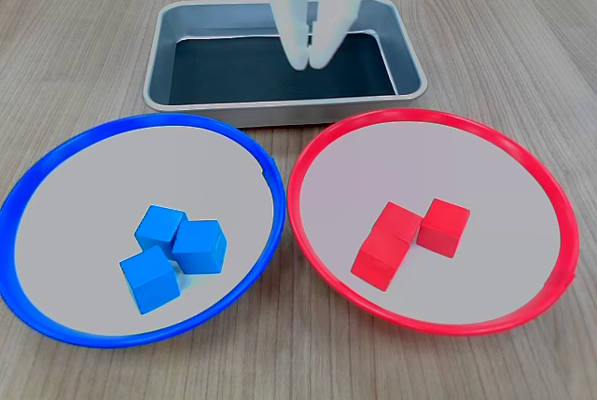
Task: Relocate any misplaced blocks to their matching dishes.
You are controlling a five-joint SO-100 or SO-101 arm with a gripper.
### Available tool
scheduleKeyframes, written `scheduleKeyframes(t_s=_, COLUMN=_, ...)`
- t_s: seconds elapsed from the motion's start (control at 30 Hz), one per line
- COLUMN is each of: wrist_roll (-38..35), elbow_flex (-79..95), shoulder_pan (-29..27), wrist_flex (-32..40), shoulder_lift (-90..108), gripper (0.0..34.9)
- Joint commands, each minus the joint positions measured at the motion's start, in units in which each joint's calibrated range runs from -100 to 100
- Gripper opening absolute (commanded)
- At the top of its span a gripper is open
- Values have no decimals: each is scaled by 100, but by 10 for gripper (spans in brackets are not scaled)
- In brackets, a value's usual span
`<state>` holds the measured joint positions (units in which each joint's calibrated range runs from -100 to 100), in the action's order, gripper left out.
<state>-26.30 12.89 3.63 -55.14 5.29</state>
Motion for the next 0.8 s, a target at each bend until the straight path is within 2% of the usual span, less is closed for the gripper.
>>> scheduleKeyframes(t_s=0.0, wrist_roll=147, elbow_flex=1028, shoulder_pan=-198, wrist_flex=524, shoulder_lift=1233, gripper=4)
scheduleKeyframes(t_s=0.33, wrist_roll=737, elbow_flex=3686, shoulder_pan=-368, wrist_flex=1383, shoulder_lift=3732, gripper=4)
scheduleKeyframes(t_s=0.77, wrist_roll=1934, elbow_flex=5789, shoulder_pan=-678, wrist_flex=1878, shoulder_lift=6145, gripper=4)
